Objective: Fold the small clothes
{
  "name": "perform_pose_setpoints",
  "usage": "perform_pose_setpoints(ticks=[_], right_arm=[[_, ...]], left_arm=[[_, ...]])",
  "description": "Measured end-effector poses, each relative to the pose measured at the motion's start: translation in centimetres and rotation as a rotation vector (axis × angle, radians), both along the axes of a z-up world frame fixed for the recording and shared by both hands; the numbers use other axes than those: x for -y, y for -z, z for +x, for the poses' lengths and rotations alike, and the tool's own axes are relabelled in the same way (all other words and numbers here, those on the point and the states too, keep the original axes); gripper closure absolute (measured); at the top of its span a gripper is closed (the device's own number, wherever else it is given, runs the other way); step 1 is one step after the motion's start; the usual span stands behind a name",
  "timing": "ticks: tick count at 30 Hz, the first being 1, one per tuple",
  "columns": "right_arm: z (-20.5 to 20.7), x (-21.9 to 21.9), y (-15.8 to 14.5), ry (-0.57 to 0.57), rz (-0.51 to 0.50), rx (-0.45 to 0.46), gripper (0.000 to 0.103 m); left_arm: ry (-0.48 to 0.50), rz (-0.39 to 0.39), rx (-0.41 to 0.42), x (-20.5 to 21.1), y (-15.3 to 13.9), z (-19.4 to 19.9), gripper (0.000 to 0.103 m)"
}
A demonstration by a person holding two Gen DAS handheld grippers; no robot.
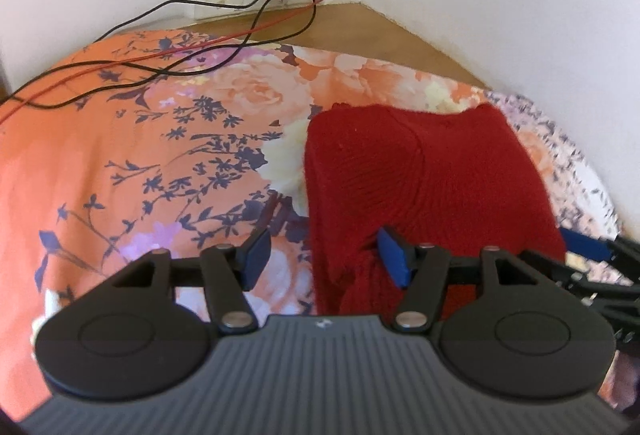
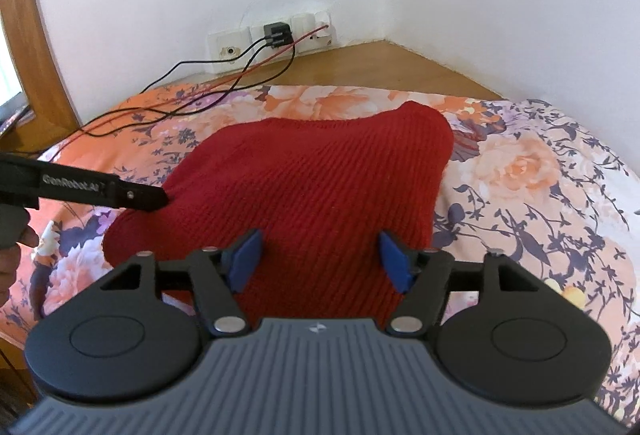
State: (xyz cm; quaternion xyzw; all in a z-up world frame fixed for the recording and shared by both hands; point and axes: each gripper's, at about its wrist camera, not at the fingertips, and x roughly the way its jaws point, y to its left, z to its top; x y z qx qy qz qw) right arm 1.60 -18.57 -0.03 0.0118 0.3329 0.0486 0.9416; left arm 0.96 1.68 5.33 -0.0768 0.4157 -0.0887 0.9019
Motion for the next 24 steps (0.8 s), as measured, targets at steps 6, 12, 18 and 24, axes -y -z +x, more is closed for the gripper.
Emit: perform_pose_setpoints(ticks=[6,12,18,24], right_arm=[[-1.7,1.0,-1.1,0.063,0.086,-0.002,0.016],[-3.7,1.2,-1.8,0.132,0.094,-0.017,0.008],[-5.3,1.4,-2.0,0.168,0.132,-0.037,0.005],[-6.6,1.8,-2.1,0.201,0.164,-0.038,0.002]], left_arm=[[-0.019,-0.007,0.039,0.3,-2.3,-2.2,0.039],[0.013,0.024,0.078,1.9,-3.6,-4.4,0.03],[0.049,0.101,0.065,4.1,-3.0,-5.8,0.028],[0.038,0.118,0.021,4.9,-2.3,-6.8,0.028]])
